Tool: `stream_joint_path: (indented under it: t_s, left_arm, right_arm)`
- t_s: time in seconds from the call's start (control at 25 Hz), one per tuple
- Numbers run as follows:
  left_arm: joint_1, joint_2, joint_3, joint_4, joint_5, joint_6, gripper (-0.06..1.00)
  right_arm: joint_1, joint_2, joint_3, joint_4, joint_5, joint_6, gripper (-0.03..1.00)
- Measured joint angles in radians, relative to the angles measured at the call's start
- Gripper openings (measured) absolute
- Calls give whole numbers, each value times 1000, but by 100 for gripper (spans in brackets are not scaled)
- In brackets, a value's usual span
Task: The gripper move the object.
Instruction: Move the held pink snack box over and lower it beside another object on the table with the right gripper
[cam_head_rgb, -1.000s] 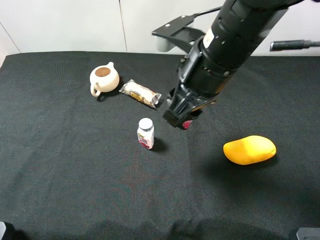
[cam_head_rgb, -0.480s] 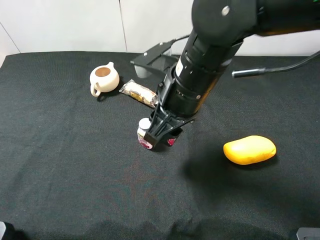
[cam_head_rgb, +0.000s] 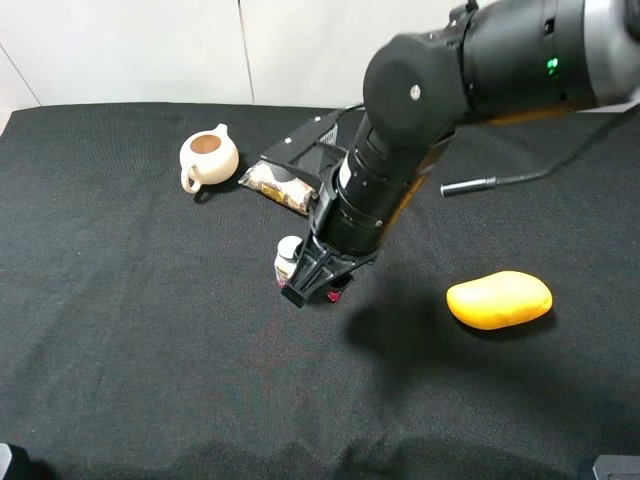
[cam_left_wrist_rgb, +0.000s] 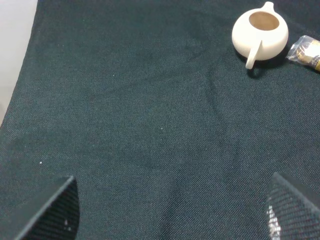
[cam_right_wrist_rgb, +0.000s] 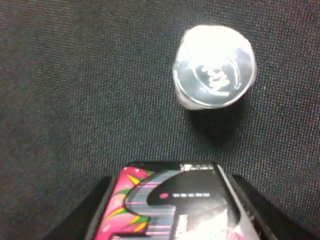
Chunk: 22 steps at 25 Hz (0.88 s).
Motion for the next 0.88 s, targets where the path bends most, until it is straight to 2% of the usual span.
stream_joint_path:
  t_s: [0.88]
  left_arm:
    - [0, 0, 0, 1, 0, 0, 79]
  right_arm:
    - [-8, 86, 46, 14, -86, -4, 34]
